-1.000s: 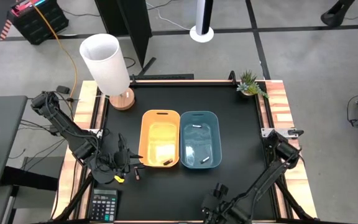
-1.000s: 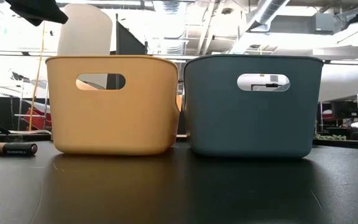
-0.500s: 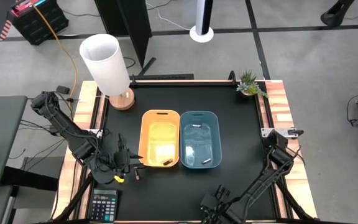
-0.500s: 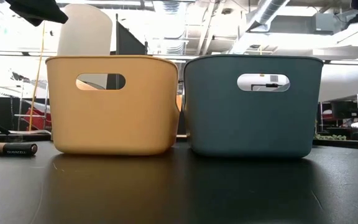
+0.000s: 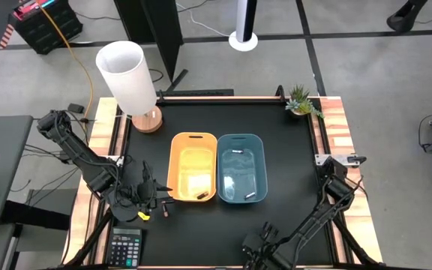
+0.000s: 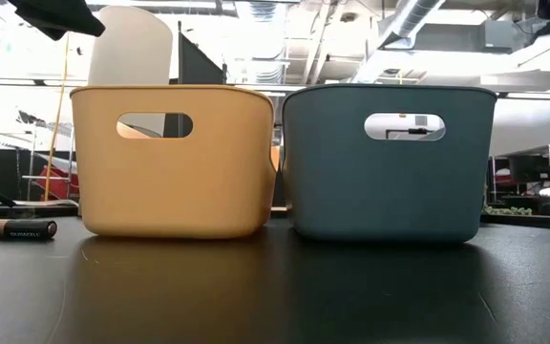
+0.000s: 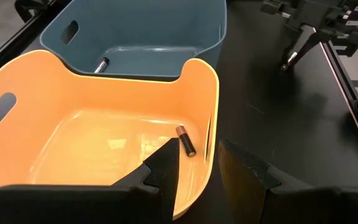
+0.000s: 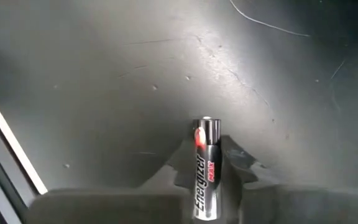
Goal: Sort batteries
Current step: Put the silver battery into the blue bin
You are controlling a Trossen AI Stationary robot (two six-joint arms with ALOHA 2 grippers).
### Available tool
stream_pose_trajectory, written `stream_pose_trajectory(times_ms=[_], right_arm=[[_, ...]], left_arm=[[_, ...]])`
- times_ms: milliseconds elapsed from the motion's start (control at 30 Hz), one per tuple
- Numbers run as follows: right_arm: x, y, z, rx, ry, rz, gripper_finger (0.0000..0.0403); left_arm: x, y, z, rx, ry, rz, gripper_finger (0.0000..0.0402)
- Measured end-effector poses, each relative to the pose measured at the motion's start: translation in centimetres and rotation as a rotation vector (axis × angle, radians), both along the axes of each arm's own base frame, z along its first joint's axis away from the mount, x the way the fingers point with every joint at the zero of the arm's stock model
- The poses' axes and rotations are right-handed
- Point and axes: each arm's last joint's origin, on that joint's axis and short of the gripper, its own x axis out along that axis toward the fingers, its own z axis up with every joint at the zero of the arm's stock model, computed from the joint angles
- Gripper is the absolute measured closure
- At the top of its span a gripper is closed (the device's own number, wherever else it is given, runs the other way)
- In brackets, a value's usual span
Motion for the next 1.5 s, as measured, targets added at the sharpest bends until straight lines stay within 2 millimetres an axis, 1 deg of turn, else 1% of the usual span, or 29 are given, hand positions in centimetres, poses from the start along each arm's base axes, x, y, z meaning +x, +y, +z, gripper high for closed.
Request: stream_pose_trajectory(times_ms=[67, 167, 833, 1267, 1500], right_arm=[[-0.1, -0.1, 0.0, -0.007, 0.006, 0.0, 0.0368], [0.1, -0.2, 0.0, -0.012, 0.014, 0.014, 0.0377], [0.8, -1.2, 0.0, -0.066, 0.03, 0.055, 0.0375], [2.5, -2.2, 1.0, -0.095, 0.066, 0.154, 0.0374], [2.9, -2.5, 1.1, -0.106, 0.061, 0.156, 0.0374]], left_arm=[[0.0, 0.0, 0.0, 0.002, 0.0, -0.001, 0.0294], [0.0, 0.0, 0.0, 0.003, 0.001, -0.001, 0.0294], [0.0, 0.0, 0.0, 0.005, 0.002, -0.002, 0.0294], [0.0, 0.0, 0.0, 0.005, 0.002, -0.002, 0.0294], [0.0, 0.0, 0.0, 0.005, 0.002, -0.002, 0.0294]])
